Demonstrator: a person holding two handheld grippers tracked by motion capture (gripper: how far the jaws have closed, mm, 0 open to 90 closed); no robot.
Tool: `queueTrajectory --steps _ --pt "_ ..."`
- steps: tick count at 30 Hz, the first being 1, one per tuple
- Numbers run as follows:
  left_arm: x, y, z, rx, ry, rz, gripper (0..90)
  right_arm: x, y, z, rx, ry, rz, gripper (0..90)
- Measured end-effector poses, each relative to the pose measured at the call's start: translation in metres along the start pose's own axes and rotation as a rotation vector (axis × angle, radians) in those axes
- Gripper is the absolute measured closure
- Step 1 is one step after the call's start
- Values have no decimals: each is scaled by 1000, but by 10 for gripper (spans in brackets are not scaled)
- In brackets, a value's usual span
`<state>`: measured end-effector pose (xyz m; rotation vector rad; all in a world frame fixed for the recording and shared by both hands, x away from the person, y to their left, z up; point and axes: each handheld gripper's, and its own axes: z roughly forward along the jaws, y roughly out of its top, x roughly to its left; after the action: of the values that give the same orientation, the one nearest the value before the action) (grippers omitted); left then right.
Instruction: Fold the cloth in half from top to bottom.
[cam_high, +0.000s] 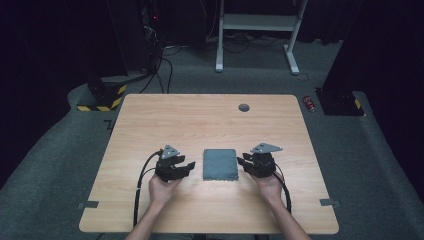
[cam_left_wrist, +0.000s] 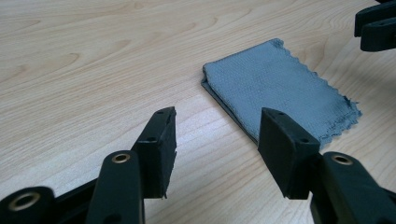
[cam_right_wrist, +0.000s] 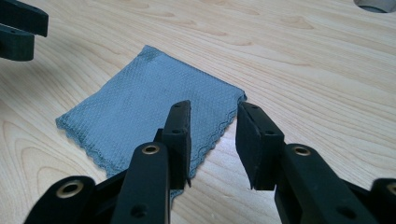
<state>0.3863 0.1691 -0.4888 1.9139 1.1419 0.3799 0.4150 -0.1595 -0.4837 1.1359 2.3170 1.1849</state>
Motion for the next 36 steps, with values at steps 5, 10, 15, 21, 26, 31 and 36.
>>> queueTrajectory --steps 5,10,15,21,26,31,36 --pt "4 -3 -4 -13 -5 -20 457 -2 -1 -7 -16 -4 8 635" --pt "6 -5 -9 -23 -8 -29 439 -4 -3 -14 -27 -4 16 617" --pt "9 -6 -12 -24 -12 -42 408 -3 -4 -19 -29 3 5 580" --pt "12 -8 -15 -23 -20 -51 377 -4 -6 -24 -40 13 9 521" --pt "14 -9 -19 -37 -45 -69 368 -4 -9 -28 -68 15 7 482" --pt "15 -10 -23 -48 -52 -63 369 -4 -12 -33 -95 4 4 445" --pt "18 -12 -28 -62 -48 -68 360 -5 -17 -38 -98 -8 9 427"
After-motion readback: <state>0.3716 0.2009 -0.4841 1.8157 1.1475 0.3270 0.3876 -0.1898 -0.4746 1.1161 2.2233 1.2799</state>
